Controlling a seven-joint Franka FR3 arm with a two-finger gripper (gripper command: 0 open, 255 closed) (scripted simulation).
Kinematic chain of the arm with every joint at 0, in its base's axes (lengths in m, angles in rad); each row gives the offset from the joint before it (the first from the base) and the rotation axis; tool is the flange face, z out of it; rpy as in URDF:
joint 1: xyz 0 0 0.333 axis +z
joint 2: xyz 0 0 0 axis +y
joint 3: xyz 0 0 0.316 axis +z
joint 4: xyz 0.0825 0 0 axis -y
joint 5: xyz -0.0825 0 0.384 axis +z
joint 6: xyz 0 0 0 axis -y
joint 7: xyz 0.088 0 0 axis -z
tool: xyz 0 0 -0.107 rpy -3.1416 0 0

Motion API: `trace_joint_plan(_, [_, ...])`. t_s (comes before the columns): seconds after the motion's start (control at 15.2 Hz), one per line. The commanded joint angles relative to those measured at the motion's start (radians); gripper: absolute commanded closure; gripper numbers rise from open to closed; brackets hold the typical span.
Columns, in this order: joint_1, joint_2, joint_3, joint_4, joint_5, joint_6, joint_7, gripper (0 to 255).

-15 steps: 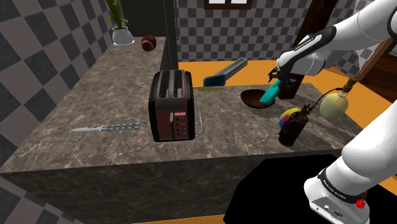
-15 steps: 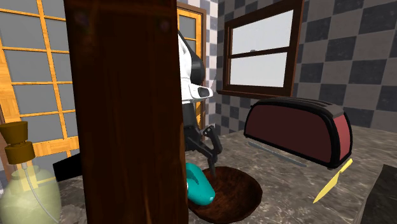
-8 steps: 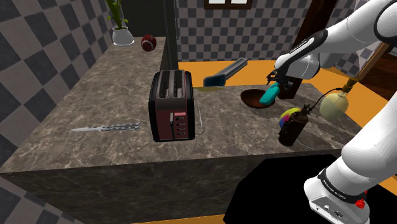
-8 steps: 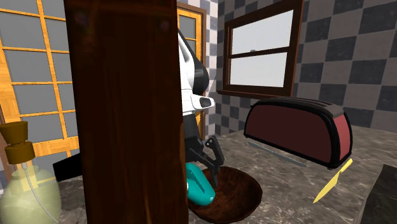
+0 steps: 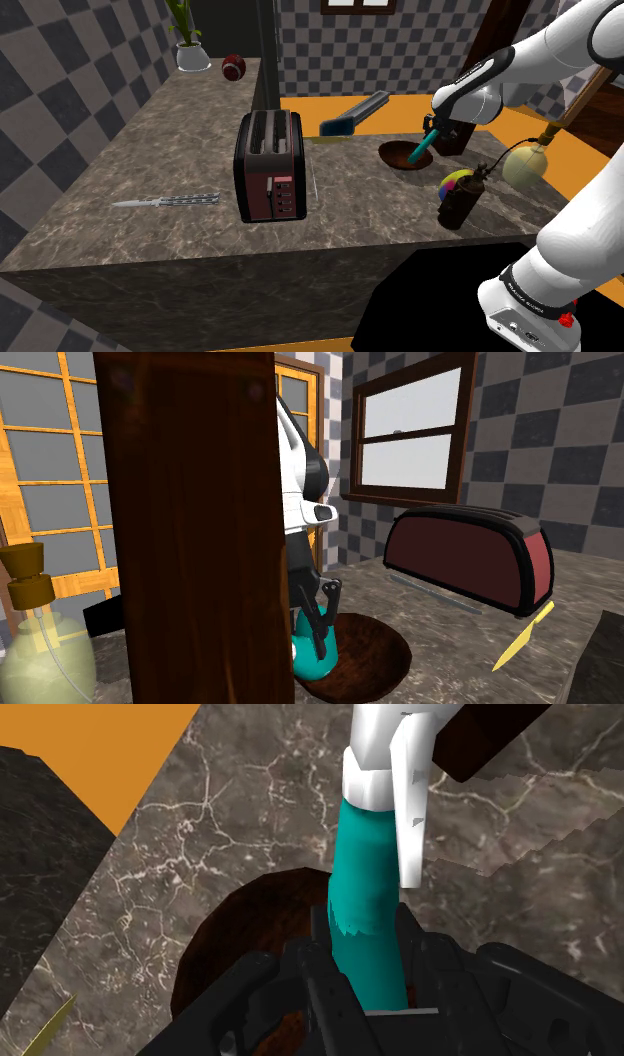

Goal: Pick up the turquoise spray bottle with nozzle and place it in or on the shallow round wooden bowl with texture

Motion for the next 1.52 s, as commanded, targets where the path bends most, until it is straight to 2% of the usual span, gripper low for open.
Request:
trace_joint_plan(0.0, [0.000, 0.000, 0.000, 0.000, 0.000, 0.000, 0.000, 255])
trace_joint_plan(0.33, [0.000, 0.000, 0.000, 0.000, 0.000, 0.000, 0.000, 255])
trace_joint_plan(0.92, [0.018, -0.100, -0.036, 0.017, -0.121, -0.111, 0.098, 255])
trace_joint_plan(1.45, [0.017, -0.177, -0.041, 0.052, -0.194, -0.215, 0.156, 255])
